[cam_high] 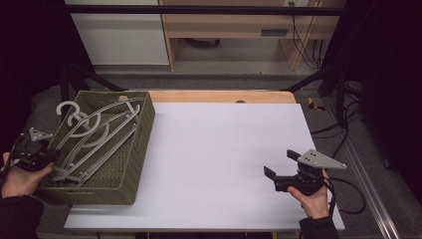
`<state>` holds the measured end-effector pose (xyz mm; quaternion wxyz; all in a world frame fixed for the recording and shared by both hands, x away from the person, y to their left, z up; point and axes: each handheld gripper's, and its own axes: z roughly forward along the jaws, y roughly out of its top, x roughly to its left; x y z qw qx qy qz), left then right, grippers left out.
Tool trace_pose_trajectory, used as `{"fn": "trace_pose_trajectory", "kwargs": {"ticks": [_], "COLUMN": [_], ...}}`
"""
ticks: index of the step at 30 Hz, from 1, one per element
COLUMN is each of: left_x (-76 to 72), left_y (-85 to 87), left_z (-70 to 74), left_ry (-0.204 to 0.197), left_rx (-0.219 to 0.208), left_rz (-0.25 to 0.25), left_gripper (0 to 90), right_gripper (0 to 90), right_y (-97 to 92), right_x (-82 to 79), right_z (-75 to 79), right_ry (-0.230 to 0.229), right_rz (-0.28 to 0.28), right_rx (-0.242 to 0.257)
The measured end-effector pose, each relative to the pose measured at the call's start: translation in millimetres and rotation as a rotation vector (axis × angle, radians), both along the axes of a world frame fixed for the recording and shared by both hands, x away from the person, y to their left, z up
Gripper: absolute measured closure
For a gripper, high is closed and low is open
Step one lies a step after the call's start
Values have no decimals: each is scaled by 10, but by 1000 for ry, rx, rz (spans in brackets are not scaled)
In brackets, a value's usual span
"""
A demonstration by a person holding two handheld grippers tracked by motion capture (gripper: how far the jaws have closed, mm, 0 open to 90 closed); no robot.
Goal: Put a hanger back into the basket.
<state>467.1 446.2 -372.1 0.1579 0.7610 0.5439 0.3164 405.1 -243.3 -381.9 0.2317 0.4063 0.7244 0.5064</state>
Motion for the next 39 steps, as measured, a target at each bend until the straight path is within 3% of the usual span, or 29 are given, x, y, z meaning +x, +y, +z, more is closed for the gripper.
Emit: {"fn": "trace_pose_trajectory", "kwargs": {"ticks": [4,9,13,14,15,17,18,20,22,32,36,39], "left_x": [9,1,-11,-11,-9,-18,-23,-33,-51,-276,-404,-498], "left_y": [-59,-66,-98,-107,-116,-126,-144,-192,-235,-555,-734,-897], "left_z": [-30,-33,-43,-43,-47,-38,-30,-13,25,288,350,366], "left_ry": [10,28,45,62,72,84,88,85,51,-183,-274,-321], "left_rx": [40,28,44,72,73,28,11,16,8,-237,-357,-397], "left_rz": [-8,-18,-40,-55,-67,-130,-137,-151,-153,-263,-321,-359], "left_gripper": [821,814,801,793,787,783,765,718,682,511,438,386], "right_gripper": [28,28,28,28,28,27,27,28,27,25,26,25], "right_y": [-15,-8,-17,-20,-16,-6,-5,-6,-8,-10,-11,-12], "right_x": [-1,-6,-10,-7,-7,-7,-6,-7,-9,-12,-15,-22], "right_z": [3,12,15,12,11,11,12,14,15,20,24,29], "right_ry": [-1,-7,-6,-6,-4,-4,-6,-7,-7,-11,-16,-14], "right_rz": [-2,-2,-4,-2,-1,-2,-4,-4,-5,-1,-8,-3], "right_rx": [5,0,5,1,1,0,0,1,2,4,7,13]}}
